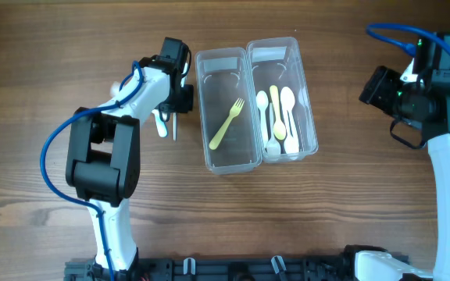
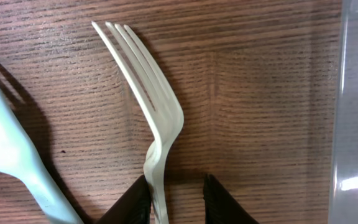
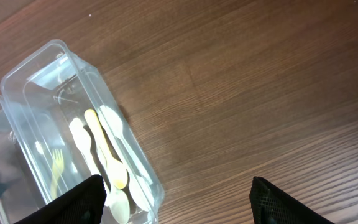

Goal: Pack container
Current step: 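Return the left gripper to the forks and grasp a white fork, then carry the white fork into the left container and release it, then reach the left gripper to the remaining forks and grasp a white fork, then place the white fork into the left container and withdraw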

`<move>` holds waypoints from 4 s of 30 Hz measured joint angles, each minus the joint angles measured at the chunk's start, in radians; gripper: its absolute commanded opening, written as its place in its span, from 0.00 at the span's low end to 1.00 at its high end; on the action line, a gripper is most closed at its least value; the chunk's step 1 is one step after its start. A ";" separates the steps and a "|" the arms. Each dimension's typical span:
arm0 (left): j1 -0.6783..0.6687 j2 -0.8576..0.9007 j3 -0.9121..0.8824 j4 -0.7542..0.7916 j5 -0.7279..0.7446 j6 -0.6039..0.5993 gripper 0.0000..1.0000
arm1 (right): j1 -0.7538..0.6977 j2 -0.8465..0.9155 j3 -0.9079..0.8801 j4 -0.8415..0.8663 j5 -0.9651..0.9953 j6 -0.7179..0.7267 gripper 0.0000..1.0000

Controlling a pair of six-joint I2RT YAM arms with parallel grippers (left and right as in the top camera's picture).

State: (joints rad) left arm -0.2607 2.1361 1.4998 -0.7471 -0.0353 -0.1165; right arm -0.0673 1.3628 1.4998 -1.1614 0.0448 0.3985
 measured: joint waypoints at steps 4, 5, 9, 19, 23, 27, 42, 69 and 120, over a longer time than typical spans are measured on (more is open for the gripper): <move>0.000 0.004 0.005 0.001 0.000 0.000 0.04 | 0.000 0.000 0.000 -0.002 0.000 0.000 0.74; 0.000 0.005 0.007 0.001 0.004 0.004 0.04 | 0.000 0.000 0.000 -0.002 0.000 0.000 0.74; 0.000 0.005 0.012 -0.016 0.003 0.004 0.04 | 0.000 0.000 0.000 -0.002 0.000 0.000 0.74; -0.013 -0.201 0.016 -0.173 -0.051 -0.012 0.04 | 0.000 0.001 0.000 -0.003 0.000 0.000 0.74; -0.062 -0.383 0.038 -0.175 -0.049 -0.054 0.04 | 0.000 0.001 0.000 -0.003 0.000 0.000 0.74; -0.137 -0.452 0.058 -0.170 -0.032 -0.132 0.04 | 0.000 0.001 0.000 -0.003 0.000 0.000 0.74; -0.247 -0.250 0.049 -0.102 -0.004 -0.343 0.61 | 0.000 0.001 0.000 -0.003 0.000 0.000 0.75; 0.253 -0.247 0.047 -0.259 0.021 0.698 0.39 | 0.000 0.001 0.000 0.002 0.000 0.000 0.75; 0.227 -0.034 -0.017 -0.193 0.018 0.786 0.04 | 0.000 0.001 0.000 -0.028 0.024 0.000 0.74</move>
State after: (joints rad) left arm -0.0338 2.1017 1.4830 -0.9405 -0.0174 0.6697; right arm -0.0673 1.3636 1.4998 -1.1892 0.0689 0.3985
